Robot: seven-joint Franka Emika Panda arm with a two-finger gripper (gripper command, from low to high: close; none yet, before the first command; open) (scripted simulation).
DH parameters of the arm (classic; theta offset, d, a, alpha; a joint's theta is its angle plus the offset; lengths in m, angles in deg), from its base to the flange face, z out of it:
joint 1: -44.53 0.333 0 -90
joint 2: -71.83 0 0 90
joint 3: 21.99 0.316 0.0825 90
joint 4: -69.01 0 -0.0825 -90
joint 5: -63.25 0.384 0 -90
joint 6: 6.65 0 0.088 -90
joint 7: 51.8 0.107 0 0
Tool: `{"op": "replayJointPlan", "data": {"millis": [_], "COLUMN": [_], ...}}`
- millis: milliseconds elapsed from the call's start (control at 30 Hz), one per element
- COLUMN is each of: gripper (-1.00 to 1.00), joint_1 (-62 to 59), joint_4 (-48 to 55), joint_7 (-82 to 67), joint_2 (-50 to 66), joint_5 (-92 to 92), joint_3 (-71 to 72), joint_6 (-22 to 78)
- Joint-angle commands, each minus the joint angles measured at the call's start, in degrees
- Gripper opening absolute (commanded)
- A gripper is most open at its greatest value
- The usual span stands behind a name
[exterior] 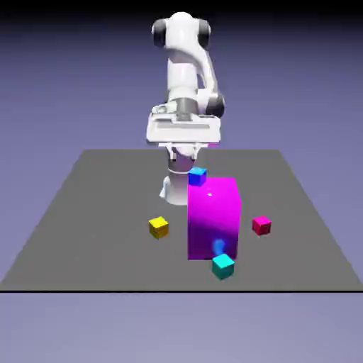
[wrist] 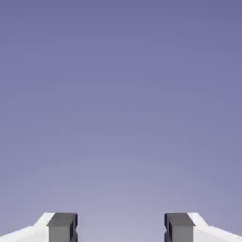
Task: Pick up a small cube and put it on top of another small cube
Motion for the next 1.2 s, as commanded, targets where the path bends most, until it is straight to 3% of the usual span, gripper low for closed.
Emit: {"op": "replayJointPlan", "data": {"millis": [0,533,667,833,1000,1033,1167], "gripper": [0.0,0.0,0.0,0.0,0.0,-1.0,-1.0], "joint_1": [0.13,2.26,4.38,7.96,12.62,12.62,9.77], "joint_4": [1.26,21.16,22.2,16.15,14.97,14.97,15.69], "joint_7": [1.18,20.09,24.44,25.75,31.15,31.15,27.86], "joint_2": [2.07,35.3,43.6,47.32,57.52,57.52,51.3], "joint_5": [0.07,1.04,0.05,-2.42,-10.51,-10.51,-5.57], "joint_3": [1.81,30.71,35.97,35.07,29.05,29.04,32.72], "joint_6": [1.89,32.1,37.8,37.28,27.01,27.01,33.27]}}
